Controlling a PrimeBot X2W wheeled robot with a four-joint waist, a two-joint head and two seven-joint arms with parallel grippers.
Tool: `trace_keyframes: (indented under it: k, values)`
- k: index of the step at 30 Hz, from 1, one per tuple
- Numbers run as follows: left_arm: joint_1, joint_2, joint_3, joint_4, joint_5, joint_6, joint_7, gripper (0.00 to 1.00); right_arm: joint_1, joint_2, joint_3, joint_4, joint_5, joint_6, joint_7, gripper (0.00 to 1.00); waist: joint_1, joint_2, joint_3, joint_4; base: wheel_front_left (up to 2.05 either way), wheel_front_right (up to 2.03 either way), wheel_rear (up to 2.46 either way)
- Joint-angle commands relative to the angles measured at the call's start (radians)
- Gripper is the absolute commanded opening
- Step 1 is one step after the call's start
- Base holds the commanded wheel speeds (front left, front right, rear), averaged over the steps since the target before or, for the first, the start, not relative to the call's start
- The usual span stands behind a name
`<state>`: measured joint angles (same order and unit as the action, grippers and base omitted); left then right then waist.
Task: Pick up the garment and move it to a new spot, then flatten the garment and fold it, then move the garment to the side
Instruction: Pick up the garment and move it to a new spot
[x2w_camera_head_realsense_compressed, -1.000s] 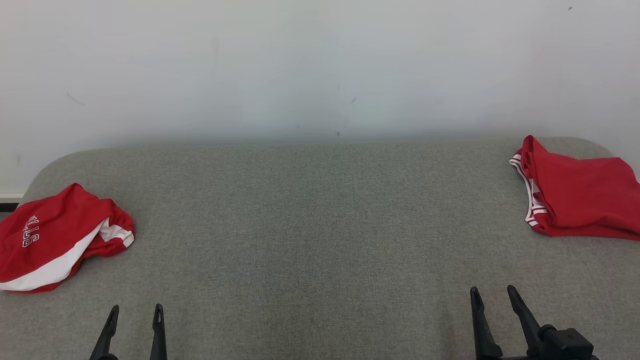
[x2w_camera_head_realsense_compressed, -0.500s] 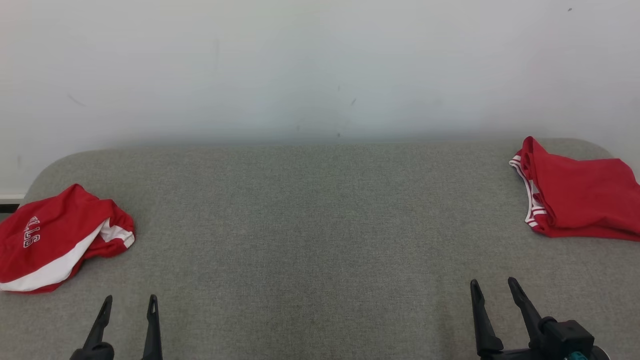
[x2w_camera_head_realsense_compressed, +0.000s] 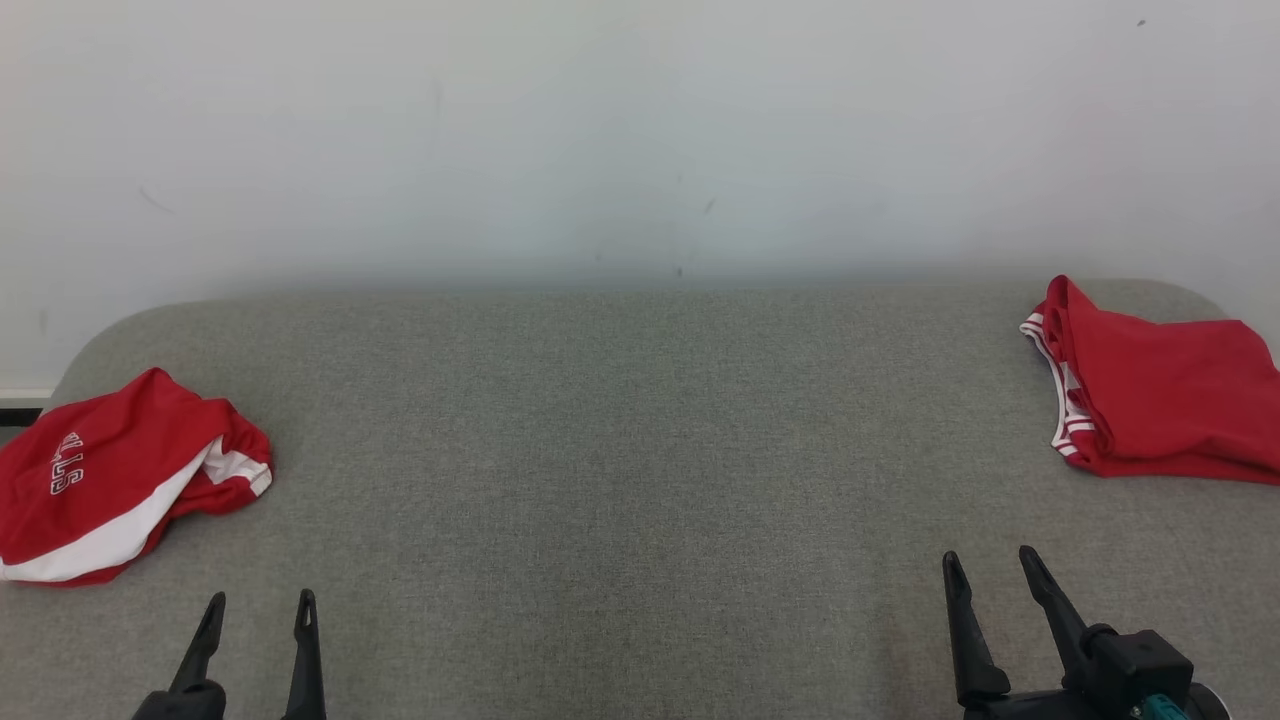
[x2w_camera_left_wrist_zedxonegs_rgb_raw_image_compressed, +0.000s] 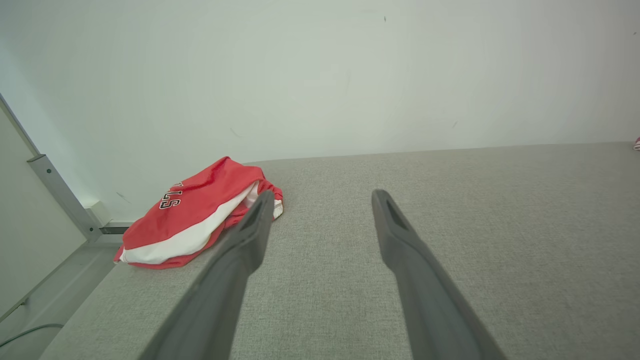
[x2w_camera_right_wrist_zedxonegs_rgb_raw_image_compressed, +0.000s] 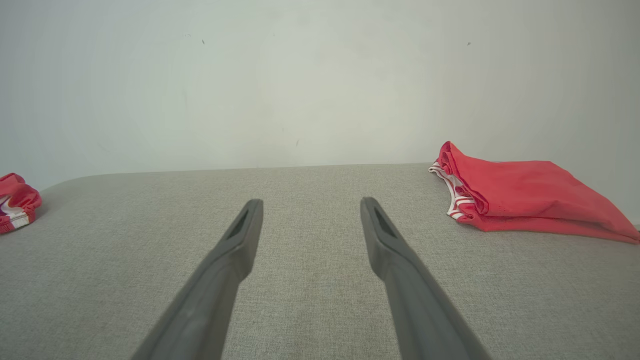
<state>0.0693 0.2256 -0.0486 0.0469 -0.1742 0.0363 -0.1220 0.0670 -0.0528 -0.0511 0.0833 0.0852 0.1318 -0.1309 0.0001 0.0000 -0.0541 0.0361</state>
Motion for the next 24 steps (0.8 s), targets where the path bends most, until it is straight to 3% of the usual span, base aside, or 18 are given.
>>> trace_keyframes:
  k: [1,16,24]
  values:
    - [0.010,0.004,0.001,-0.005,-0.005,0.005,0.001,1.00,0.011,0.004,-0.003,-0.002,-0.003,-0.003,0.004,1.00,-0.0001,0.0000,0.001,0.000,0.00,0.00,0.00]
    - [0.005,0.011,-0.006,-0.003,-0.019,0.011,-0.002,1.00,0.018,0.004,-0.006,-0.012,-0.006,-0.003,0.008,1.00,-0.0001,0.0000,0.002,0.013,0.00,0.00,0.00]
    - [-0.006,0.014,-0.007,-0.004,-0.027,0.017,0.005,1.00,0.030,0.004,-0.009,-0.001,0.014,-0.003,0.005,1.00,-0.0001,0.0000,0.003,0.078,0.00,0.00,0.00]
